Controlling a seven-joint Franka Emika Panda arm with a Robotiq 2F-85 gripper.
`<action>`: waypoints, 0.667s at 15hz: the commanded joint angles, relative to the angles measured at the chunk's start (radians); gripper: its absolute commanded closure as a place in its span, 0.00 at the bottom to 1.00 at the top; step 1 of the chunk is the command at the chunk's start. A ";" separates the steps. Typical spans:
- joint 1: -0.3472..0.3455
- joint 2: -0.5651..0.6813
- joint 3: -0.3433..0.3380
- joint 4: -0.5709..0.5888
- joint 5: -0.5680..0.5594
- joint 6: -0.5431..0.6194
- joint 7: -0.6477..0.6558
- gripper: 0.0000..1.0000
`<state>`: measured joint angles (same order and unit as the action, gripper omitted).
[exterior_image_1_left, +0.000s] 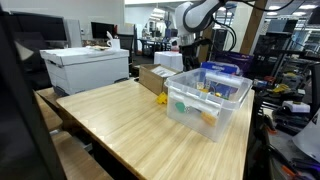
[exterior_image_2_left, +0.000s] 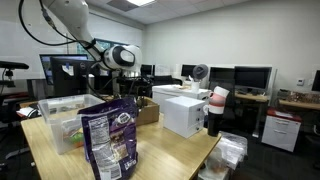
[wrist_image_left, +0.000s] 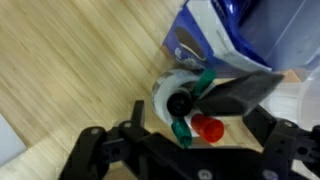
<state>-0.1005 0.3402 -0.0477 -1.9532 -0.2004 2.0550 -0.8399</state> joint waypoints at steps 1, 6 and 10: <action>0.004 -0.048 0.016 -0.019 -0.015 -0.028 0.011 0.00; 0.034 -0.164 0.047 -0.036 -0.025 -0.057 -0.009 0.00; 0.046 -0.242 0.060 -0.066 -0.012 -0.098 -0.058 0.00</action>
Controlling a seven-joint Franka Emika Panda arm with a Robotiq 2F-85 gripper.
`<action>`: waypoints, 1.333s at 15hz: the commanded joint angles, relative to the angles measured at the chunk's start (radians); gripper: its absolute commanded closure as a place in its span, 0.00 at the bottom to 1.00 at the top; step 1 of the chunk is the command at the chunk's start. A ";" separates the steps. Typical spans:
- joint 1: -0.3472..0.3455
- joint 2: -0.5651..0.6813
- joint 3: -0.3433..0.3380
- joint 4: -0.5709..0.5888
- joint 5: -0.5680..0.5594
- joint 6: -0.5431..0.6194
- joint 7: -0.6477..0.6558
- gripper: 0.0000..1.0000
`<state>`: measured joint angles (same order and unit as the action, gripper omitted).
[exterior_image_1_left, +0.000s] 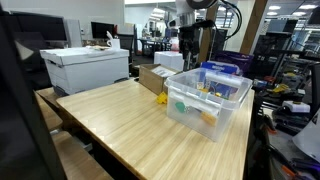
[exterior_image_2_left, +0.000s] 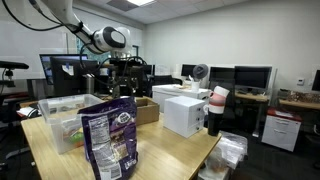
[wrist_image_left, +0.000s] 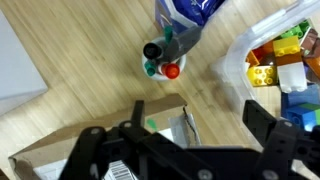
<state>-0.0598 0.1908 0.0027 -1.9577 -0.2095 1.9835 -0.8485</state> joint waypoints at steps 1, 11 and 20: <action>0.006 -0.115 0.013 -0.070 0.004 -0.046 -0.075 0.00; 0.022 -0.233 0.000 -0.226 0.073 -0.139 -0.305 0.63; 0.041 -0.203 0.005 -0.325 0.237 -0.143 -0.447 1.00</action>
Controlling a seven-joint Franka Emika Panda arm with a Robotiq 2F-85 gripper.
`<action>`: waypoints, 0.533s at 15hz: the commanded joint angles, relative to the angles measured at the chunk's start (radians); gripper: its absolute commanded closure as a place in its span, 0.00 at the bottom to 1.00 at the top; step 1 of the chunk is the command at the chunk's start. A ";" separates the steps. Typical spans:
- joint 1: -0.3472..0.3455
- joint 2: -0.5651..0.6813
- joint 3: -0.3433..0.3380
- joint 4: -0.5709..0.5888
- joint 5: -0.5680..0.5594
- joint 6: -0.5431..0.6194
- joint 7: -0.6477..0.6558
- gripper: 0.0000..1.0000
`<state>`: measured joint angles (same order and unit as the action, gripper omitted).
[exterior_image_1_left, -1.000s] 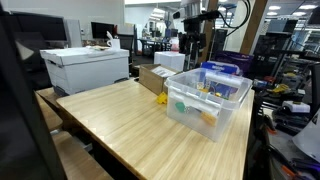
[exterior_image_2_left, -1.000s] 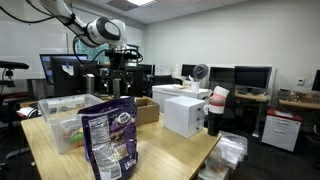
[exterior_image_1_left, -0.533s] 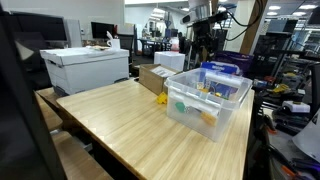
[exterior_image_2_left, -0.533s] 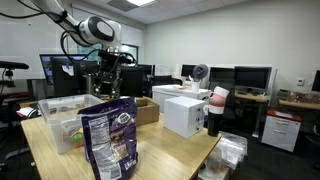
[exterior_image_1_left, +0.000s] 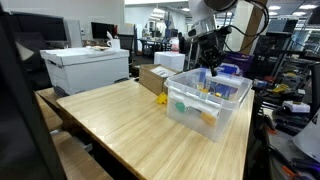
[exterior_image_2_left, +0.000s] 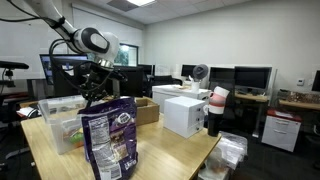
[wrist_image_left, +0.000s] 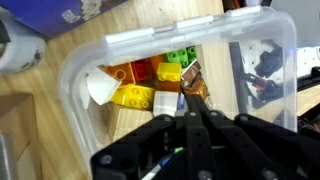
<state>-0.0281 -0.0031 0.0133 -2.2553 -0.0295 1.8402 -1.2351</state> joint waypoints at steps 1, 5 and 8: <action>0.012 -0.005 -0.006 -0.032 0.078 0.004 -0.073 0.98; 0.037 0.019 0.013 -0.049 0.210 0.016 -0.165 0.98; 0.069 0.052 0.046 -0.040 0.280 0.015 -0.217 0.98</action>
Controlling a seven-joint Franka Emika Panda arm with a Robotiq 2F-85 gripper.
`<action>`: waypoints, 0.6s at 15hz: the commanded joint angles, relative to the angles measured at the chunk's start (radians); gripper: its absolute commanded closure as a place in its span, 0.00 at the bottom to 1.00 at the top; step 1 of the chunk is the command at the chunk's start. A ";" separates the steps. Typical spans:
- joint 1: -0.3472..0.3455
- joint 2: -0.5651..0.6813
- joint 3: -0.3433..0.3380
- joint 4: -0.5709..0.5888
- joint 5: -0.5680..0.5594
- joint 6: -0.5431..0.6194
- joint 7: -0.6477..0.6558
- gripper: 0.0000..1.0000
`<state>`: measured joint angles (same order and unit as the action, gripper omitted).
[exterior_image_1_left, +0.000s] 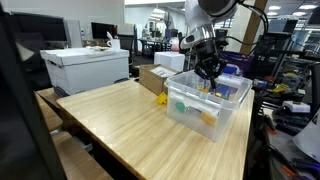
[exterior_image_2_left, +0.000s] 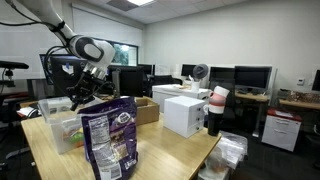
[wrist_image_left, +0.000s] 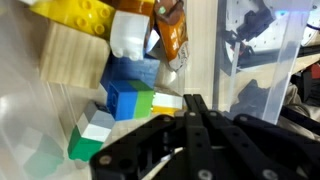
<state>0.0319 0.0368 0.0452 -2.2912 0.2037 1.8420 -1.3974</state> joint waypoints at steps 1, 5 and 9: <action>0.016 0.021 0.022 -0.001 0.070 0.014 -0.072 0.98; 0.043 0.047 0.064 -0.002 0.186 0.114 -0.088 0.98; 0.059 0.072 0.091 0.007 0.246 0.161 -0.103 0.98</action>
<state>0.0841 0.0898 0.1201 -2.2890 0.3973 1.9640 -1.4540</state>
